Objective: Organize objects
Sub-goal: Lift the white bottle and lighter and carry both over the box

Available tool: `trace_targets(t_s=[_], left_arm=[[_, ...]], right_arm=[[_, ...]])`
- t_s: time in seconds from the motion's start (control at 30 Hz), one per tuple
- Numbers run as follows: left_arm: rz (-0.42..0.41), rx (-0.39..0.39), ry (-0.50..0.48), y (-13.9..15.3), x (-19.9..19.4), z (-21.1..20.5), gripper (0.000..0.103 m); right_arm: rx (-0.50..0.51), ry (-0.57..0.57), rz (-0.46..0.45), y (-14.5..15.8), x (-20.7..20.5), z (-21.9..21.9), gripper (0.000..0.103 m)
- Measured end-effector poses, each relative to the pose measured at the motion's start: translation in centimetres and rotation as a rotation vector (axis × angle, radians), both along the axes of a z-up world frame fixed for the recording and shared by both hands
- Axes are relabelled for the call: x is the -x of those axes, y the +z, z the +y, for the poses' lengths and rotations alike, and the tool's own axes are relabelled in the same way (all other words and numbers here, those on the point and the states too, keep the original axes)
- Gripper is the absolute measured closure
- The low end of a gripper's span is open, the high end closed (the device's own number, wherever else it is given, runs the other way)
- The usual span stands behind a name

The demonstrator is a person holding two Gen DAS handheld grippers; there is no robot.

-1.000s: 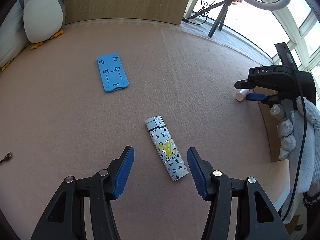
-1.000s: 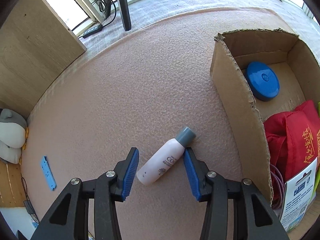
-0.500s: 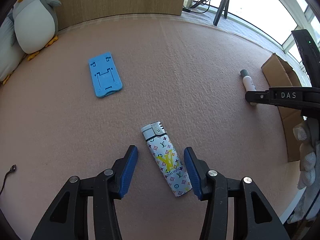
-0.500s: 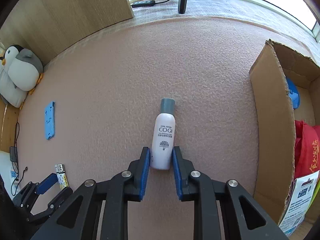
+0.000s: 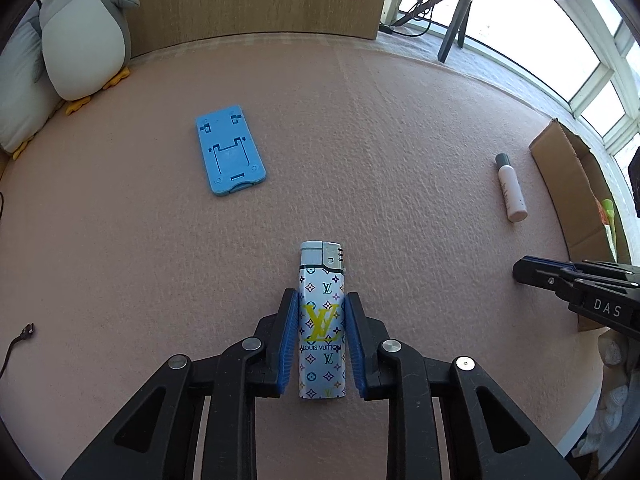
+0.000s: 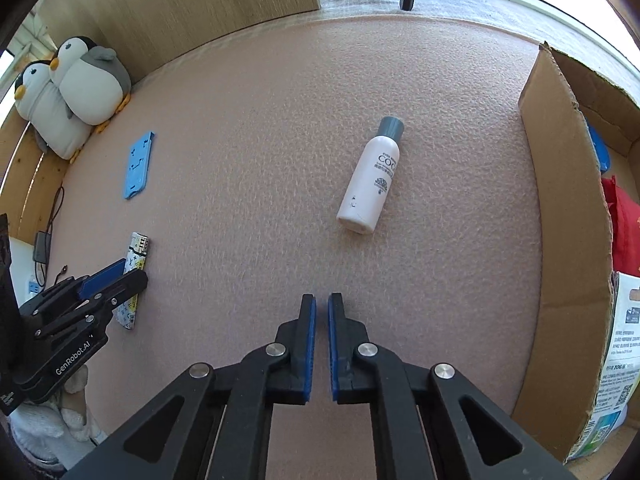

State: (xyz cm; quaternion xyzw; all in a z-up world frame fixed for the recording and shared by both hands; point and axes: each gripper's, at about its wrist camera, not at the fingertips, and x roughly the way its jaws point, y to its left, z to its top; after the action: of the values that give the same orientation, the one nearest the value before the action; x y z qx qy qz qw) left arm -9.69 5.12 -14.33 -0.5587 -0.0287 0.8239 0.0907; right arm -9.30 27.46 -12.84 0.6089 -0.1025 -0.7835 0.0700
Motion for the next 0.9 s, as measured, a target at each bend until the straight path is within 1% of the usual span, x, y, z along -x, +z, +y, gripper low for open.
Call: trace_targets(t_s=[0.07,0.13,0.2,0.23,0.27,0.3,0.43,0.6,0.63,0.67,0.73,0.77,0.9], left_arm=[[-0.001,-0.007,0.004,0.0,0.0,-0.1,0.078],[-0.002,-0.013,0.012,0.0,-0.1,-0.1,0.078],[0.001,-0.011,0.015,0.0,-0.4,0.1,0.078],[0.002,-0.011,0.018,0.0,-0.4,0.1,0.078],[0.004,-0.010,0.019,0.0,-0.3,0.1,0.078],[0.005,-0.010,0.021,0.0,-0.5,0.2,0.078],[0.007,-0.013,0.027,0.0,-0.4,0.1,0.078],[0.006,-0.018,0.032,0.0,-0.3,0.0,0.078],[0.006,-0.020,0.034,0.0,-0.3,0.0,0.078],[0.006,-0.022,0.035,0.0,-0.3,0.0,0.078],[0.005,-0.025,0.035,0.0,-0.3,-0.1,0.078],[0.005,-0.027,0.035,0.0,-0.2,0.0,0.078],[0.014,-0.028,0.030,0.4,0.0,0.3,0.078]], right_arm=[[0.023,-0.006,0.000,0.2,-0.3,0.5,0.099],[0.048,-0.056,0.003,0.6,-0.4,1.5,0.098],[0.064,-0.112,0.013,1.3,0.2,2.7,0.087],[0.076,-0.135,0.022,1.6,0.6,3.3,0.075],[0.082,-0.159,0.029,1.9,1.1,3.8,0.067],[0.088,-0.169,0.034,2.1,1.7,4.0,0.066],[0.073,-0.183,0.020,1.6,4.5,4.0,0.066],[0.005,-0.162,-0.001,0.6,6.3,3.3,0.066],[-0.009,-0.151,0.000,0.5,6.5,3.0,0.068],[-0.026,-0.137,-0.001,0.4,6.6,2.7,0.074],[-0.064,-0.108,0.009,0.4,6.6,2.2,0.082],[-0.067,-0.096,0.009,0.3,6.5,2.1,0.084],[-0.066,-0.072,0.019,0.5,5.8,1.7,0.084]])
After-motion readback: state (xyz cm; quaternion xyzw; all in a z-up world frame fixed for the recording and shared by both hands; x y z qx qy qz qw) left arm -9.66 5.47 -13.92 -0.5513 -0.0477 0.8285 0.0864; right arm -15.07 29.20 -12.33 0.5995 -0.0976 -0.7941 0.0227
